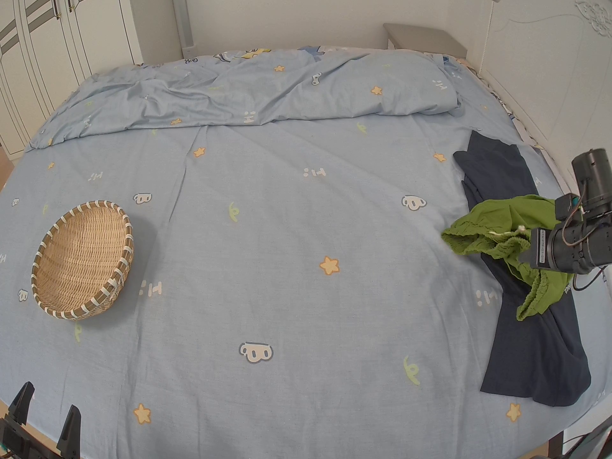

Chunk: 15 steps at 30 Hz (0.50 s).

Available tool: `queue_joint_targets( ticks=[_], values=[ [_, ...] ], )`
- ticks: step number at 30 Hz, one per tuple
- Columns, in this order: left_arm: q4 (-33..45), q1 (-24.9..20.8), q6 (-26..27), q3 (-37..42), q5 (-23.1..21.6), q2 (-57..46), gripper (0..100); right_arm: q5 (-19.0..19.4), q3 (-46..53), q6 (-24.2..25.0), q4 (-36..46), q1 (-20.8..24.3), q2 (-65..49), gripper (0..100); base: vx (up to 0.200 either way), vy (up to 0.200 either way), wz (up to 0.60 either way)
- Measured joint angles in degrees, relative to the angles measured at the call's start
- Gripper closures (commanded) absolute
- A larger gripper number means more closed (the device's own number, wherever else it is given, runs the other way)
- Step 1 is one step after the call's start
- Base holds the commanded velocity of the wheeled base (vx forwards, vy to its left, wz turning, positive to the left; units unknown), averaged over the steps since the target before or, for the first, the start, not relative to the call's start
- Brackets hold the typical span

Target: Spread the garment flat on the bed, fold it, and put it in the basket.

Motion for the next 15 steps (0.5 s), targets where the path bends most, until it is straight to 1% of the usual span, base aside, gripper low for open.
queue_joint_targets(
  ticks=[4,7,8,10,11,13,15],
  values=[
    [0.0,-0.02,0.0,0.0,0.0,0.0,0,3.34,-3.97,4.28,4.19,5.46,-4.0,100,0.0,0.0,0.0],
    [0.0,-0.02,0.0,0.0,0.0,0.0,0,4.36,-6.86,6.92,7.05,10.36,-6.29,100,0.0,0.0,0.0],
    [0.0,-0.02,0.0,0.0,0.0,0.0,0,4.49,-7.25,7.27,7.51,11.02,-6.51,100,0.0,0.0,0.0],
    [0.0,-0.02,0.0,0.0,0.0,0.0,0,5.35,-9.46,9.03,10.11,14.36,-7.39,100,0.0,0.0,0.0],
    [0.0,0.0,0.0,0.0,0.0,0.0,0,5.68,-9.97,9.48,10.7,15.21,-7.55,100,0.0,0.0,0.0],
    [0.0,0.02,0.0,0.0,0.0,0.0,0,7.92,-11.68,11.04,12.48,18.3,-7.89,100,0.0,0.0,0.0],
    [0.0,0.02,0.0,0.0,0.0,0.0,0,11.33,-13.23,12.65,13.34,21.31,-7.94,100,0.0,0.0,0.0]
  ],
)
